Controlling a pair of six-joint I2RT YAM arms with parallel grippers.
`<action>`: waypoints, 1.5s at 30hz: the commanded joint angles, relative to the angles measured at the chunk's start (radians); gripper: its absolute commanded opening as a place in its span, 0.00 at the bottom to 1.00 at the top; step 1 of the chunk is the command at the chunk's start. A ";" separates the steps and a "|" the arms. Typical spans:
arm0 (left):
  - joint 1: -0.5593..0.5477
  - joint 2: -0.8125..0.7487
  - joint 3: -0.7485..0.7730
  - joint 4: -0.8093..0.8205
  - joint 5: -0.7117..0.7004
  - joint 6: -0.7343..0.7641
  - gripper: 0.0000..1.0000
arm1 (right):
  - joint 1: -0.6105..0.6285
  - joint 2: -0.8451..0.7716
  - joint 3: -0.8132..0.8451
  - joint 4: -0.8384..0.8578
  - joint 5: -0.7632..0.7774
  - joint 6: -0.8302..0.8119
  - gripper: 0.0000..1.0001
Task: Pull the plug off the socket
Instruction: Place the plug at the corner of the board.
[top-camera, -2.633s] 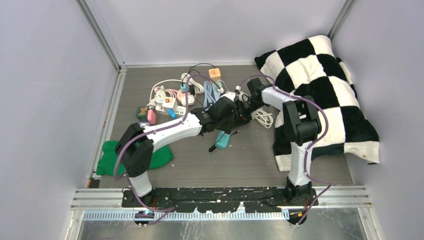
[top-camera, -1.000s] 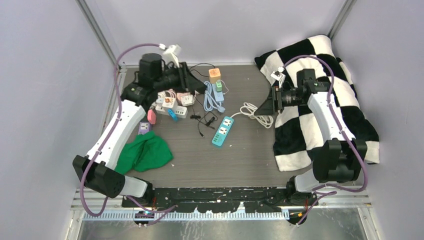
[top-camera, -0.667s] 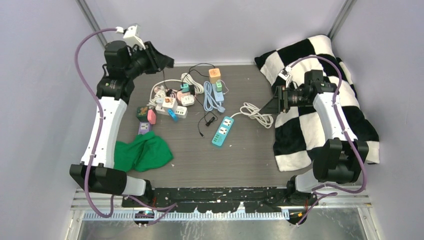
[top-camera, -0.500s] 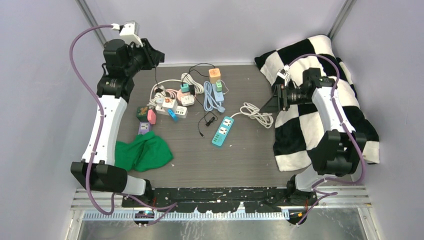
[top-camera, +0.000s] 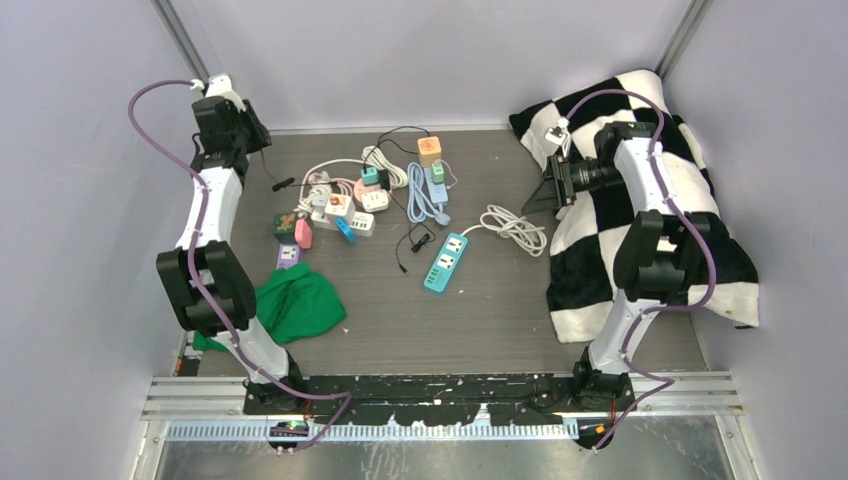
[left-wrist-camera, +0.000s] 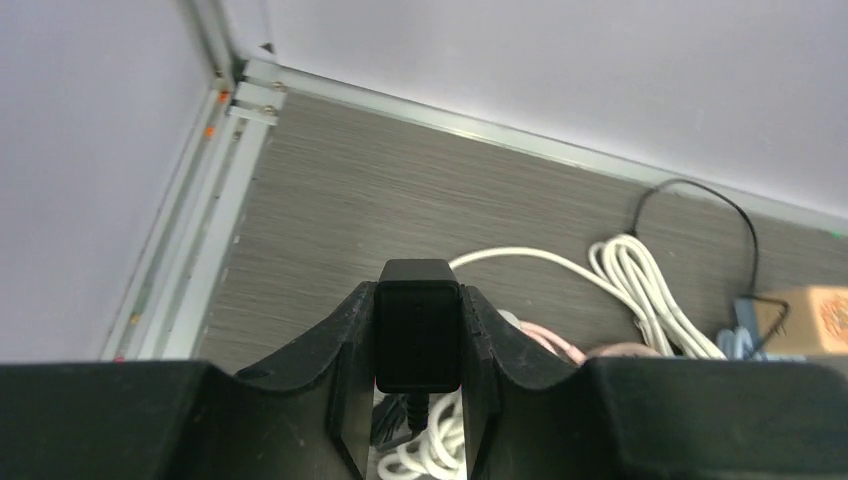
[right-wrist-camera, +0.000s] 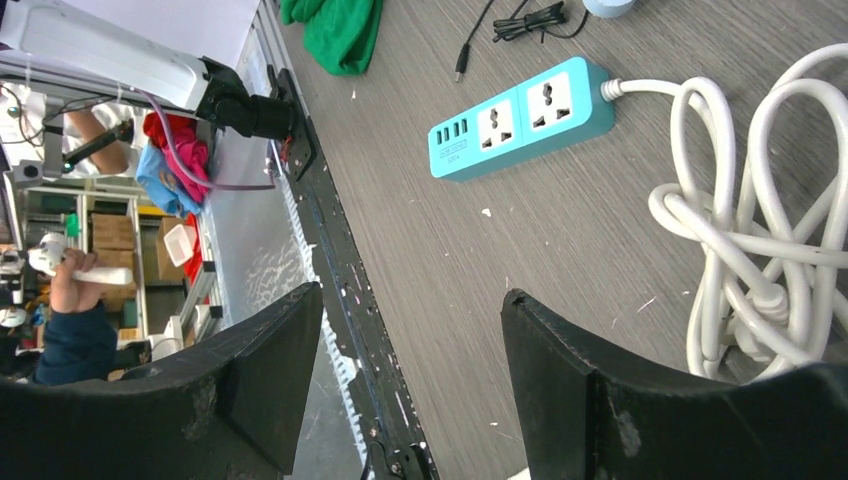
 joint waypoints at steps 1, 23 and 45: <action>0.023 0.003 0.029 0.147 -0.149 -0.063 0.00 | 0.012 0.057 0.100 -0.126 -0.016 -0.108 0.71; 0.021 0.173 -0.013 0.551 -0.332 -0.129 0.00 | 0.204 0.208 0.311 -0.183 0.131 -0.062 0.71; 0.048 0.417 0.072 -0.002 -0.137 -0.195 0.63 | 0.212 0.224 0.281 -0.179 0.076 -0.064 0.72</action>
